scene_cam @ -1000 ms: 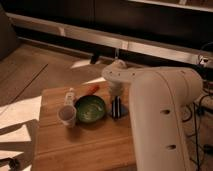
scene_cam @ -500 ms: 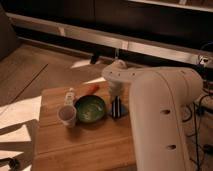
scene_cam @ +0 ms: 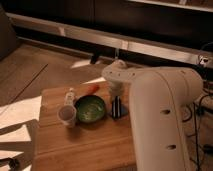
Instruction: Place the eraser on the white sponge
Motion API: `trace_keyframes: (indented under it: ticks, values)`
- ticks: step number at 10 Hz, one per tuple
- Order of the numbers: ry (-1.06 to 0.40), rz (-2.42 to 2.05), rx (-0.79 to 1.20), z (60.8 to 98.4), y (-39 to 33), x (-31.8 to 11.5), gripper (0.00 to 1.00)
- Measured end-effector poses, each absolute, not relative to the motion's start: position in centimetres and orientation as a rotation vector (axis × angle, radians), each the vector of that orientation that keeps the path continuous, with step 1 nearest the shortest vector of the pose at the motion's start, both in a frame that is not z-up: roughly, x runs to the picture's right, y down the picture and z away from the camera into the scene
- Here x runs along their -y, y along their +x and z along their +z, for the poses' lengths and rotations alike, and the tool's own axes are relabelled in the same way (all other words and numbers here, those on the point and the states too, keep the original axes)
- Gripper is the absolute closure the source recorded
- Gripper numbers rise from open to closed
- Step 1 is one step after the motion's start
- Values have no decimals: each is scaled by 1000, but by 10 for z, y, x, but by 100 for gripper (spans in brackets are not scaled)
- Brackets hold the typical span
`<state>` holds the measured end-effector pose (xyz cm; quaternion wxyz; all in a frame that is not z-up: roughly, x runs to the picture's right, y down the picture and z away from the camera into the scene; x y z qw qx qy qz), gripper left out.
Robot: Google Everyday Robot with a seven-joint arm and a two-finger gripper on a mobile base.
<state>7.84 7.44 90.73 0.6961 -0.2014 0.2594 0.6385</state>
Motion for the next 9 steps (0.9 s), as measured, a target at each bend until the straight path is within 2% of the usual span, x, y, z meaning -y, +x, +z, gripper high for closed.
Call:
trace_keyframes:
  ticks: [2, 5, 9]
  values:
    - [-449, 1424, -579, 907, 78, -74, 42]
    - [-449, 1424, -579, 907, 78, -74, 20]
    - [-449, 1424, -579, 907, 78, -74, 20]
